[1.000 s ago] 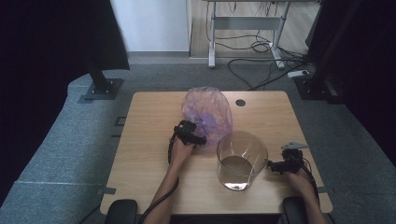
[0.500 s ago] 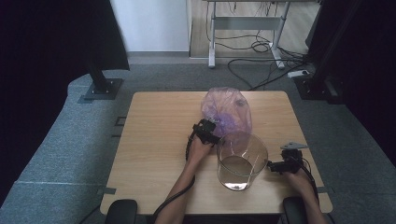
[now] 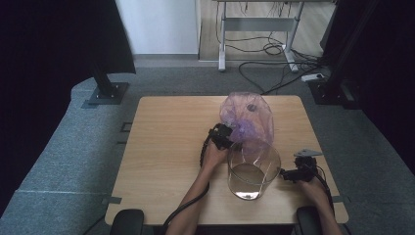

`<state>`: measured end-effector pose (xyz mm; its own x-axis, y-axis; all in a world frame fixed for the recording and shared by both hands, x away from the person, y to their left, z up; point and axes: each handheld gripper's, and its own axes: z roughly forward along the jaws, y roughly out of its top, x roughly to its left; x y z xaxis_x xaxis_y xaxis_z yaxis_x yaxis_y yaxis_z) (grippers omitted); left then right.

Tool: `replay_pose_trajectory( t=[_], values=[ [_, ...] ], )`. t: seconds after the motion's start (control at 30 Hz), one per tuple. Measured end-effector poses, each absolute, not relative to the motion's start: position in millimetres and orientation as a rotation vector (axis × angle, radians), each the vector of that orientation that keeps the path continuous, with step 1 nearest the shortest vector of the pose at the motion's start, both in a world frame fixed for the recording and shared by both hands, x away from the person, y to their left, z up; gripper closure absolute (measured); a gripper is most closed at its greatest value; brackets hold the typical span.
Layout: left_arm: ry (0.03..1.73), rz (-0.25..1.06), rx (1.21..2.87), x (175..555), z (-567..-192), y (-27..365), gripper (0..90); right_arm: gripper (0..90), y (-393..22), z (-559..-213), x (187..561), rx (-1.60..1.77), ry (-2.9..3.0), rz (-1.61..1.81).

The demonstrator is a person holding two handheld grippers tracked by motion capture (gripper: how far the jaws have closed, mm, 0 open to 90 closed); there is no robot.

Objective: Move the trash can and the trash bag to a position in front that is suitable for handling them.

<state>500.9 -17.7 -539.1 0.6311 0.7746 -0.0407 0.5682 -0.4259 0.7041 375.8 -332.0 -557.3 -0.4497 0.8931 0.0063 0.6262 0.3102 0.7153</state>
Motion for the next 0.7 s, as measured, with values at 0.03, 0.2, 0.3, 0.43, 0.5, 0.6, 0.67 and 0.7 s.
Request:
replay_pose_trajectory(
  t=[0.03, 0.2, 0.3, 0.43, 0.5, 0.6, 0.67, 0.7],
  values=[
    [1.041, 0.389, 2.147, 500, -535, -15, 0.0, 0.0, -332, -557, 376, 1.356, 2.189, 0.926],
    [1.035, 0.423, 2.114, 491, -515, -3, 0.0, 0.0, -335, -554, 376, 1.376, 2.173, 0.941],
    [1.036, 0.441, 2.110, 487, -505, 6, 0.0, 0.0, -339, -548, 378, 1.400, 2.157, 0.954],
    [1.050, 0.465, 2.100, 478, -493, 20, 0.0, 0.0, -338, -534, 383, 1.371, 2.133, 0.972],
    [1.057, 0.474, 2.093, 474, -489, 26, 0.0, 0.0, -335, -526, 387, 1.354, 2.135, 0.969],
    [1.071, 0.491, 2.087, 467, -484, 36, 0.0, 0.0, -331, -514, 396, 1.333, 2.133, 0.966],
    [1.081, 0.497, 2.076, 461, -480, 43, 0.0, 0.0, -330, -511, 399, 1.332, 2.135, 0.966],
    [1.086, 0.503, 2.072, 459, -479, 47, 0.0, 0.0, -327, -505, 404, 1.326, 2.138, 0.968]
  ],
)
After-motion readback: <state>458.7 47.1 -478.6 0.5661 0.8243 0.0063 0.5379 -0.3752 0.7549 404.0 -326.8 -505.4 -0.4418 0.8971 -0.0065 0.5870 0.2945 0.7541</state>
